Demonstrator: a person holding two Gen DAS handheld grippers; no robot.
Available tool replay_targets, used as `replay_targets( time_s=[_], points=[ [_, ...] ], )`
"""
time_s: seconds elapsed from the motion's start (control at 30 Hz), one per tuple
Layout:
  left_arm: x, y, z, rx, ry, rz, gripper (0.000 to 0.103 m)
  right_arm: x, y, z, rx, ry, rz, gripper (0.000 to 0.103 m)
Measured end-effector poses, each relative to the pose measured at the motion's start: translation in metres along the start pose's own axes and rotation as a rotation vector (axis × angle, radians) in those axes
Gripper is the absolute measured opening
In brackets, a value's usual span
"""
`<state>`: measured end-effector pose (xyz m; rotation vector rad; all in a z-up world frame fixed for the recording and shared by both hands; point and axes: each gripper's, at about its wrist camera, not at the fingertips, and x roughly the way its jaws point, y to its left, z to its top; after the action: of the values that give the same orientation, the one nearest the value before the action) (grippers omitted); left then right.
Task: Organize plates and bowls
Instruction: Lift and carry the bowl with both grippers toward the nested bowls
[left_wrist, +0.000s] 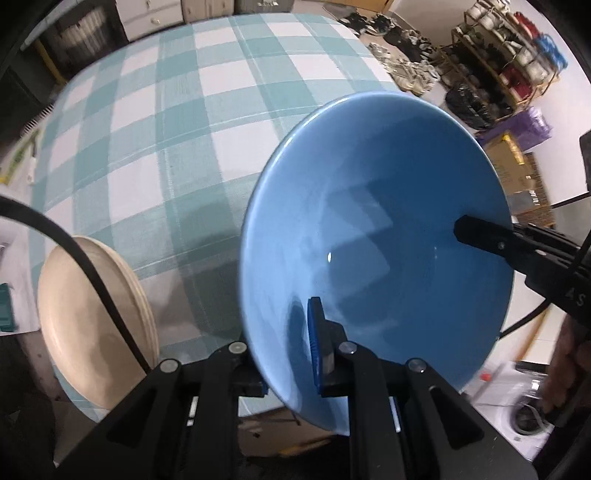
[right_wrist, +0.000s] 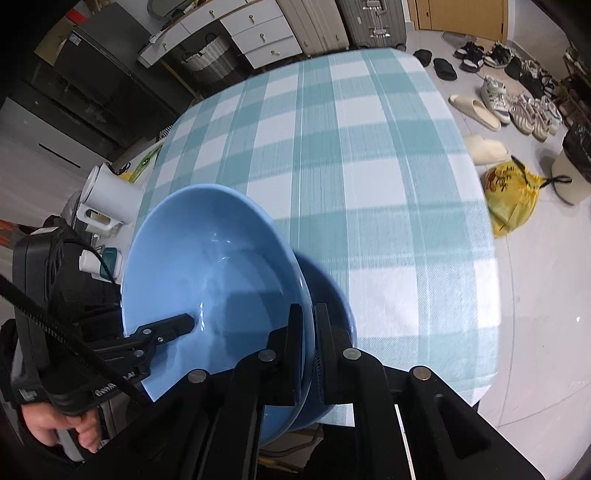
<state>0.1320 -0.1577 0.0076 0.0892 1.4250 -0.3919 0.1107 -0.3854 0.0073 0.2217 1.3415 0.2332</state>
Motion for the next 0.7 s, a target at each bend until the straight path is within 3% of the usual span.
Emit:
replay_targets(
  time_s=[0.1,0.23,0.4,0.7],
  points=[
    [0.009,-0.007,-0.008,0.018,-0.019,0.040,0.013,0.011,-0.002,-0.005,-0.003,0.013,-0.036,0.006],
    [0.010,-0.016,-0.017,0.055,-0.122,0.134,0.015,0.015,-0.004,-0.010,-0.015,0.010,-0.054,0.006],
    [0.010,-0.016,-0.022,0.050,-0.179,0.143,0.017,0.016,-0.007,-0.015,-0.025,0.015,-0.049,0.006],
    [0.009,-0.021,-0.031,0.073,-0.176,0.146,0.018,0.011,-0.006,-0.021,-0.045,0.024,-0.057,0.006]
  ],
)
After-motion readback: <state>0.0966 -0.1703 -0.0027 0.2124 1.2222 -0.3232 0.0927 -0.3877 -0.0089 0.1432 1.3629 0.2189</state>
